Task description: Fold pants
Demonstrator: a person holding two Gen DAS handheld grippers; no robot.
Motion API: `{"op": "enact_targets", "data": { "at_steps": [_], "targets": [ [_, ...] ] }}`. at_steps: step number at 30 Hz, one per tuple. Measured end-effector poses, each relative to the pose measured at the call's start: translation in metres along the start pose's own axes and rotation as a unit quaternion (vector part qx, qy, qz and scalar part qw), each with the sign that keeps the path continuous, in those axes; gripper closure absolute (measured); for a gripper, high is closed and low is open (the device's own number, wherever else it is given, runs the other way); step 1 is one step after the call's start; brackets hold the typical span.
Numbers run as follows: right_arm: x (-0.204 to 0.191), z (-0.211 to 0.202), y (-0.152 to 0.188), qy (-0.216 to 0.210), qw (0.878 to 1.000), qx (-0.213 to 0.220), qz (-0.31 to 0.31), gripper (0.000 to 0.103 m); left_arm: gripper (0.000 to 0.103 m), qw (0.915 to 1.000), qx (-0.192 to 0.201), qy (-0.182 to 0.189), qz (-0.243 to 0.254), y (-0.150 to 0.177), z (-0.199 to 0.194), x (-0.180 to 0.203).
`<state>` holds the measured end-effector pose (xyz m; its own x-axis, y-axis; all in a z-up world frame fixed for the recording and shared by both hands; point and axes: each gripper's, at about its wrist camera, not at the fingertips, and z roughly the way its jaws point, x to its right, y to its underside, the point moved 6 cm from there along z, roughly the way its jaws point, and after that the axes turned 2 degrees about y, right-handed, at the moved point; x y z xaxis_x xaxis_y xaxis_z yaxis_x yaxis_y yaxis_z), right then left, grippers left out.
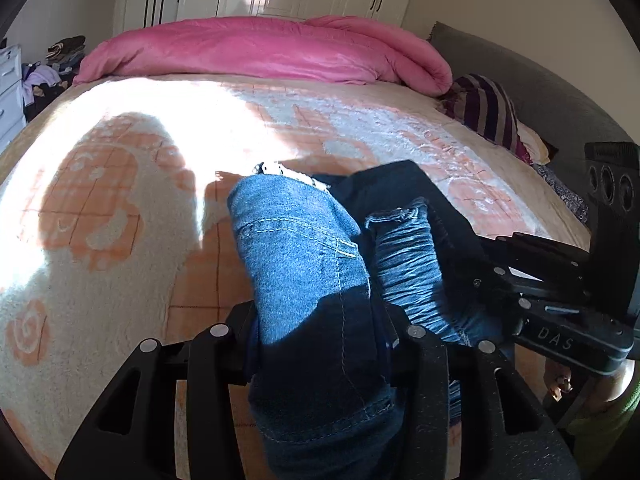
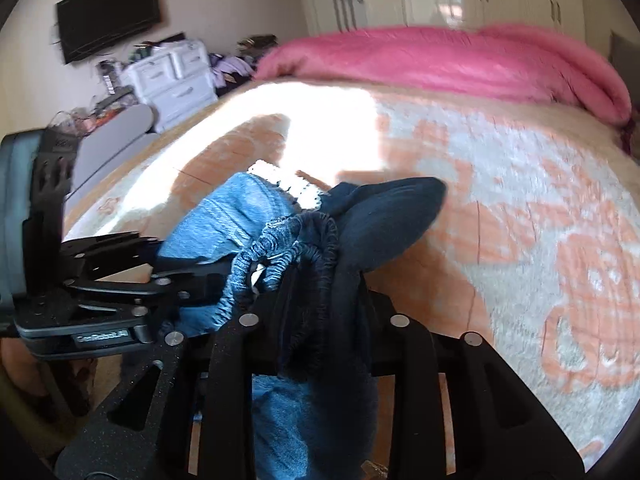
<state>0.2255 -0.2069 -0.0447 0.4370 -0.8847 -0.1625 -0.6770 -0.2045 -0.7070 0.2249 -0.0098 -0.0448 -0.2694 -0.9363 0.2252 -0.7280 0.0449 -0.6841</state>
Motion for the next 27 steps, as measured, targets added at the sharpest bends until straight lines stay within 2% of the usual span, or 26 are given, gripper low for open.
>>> {"op": "enact_targets", "data": {
  "at_steps": [2,4,5,8,9,22,25,27],
  "targets": [
    [0.009,0.009,0.007,0.013,1.000,-0.022,0.012,0.078,0.055,0.9998,-0.012,-0.012,-0.007,0.006,0.008,-0.005],
    [0.022,0.020,0.017,0.046,0.997,-0.056,0.025,0.065,0.051,0.9996,-0.022,-0.015,-0.014,0.012,0.015,-0.010],
    [0.026,0.022,0.022,0.054,0.996,-0.064,0.034,0.056,0.049,0.9995,-0.023,-0.014,-0.018,0.015,0.018,-0.012],
    [0.038,0.026,0.031,0.063,0.994,-0.072,0.053,0.039,0.046,0.9992,-0.029,-0.012,-0.026,0.020,0.026,-0.017],
    [0.041,0.027,0.034,0.064,0.994,-0.072,0.056,0.036,0.044,0.9991,-0.029,-0.010,-0.030,0.022,0.027,-0.018],
    [0.046,0.025,0.038,0.065,0.994,-0.056,0.062,0.027,0.039,0.9990,-0.025,-0.015,-0.035,0.022,0.025,-0.019],
    [0.043,0.015,0.036,0.065,0.995,-0.040,0.059,0.020,0.037,0.9991,-0.011,-0.014,-0.038,0.020,0.016,-0.019],
    [0.041,0.000,0.034,0.065,0.996,-0.016,0.056,0.014,0.032,0.9993,0.005,-0.016,-0.034,0.017,0.005,-0.015]
  ]
}}
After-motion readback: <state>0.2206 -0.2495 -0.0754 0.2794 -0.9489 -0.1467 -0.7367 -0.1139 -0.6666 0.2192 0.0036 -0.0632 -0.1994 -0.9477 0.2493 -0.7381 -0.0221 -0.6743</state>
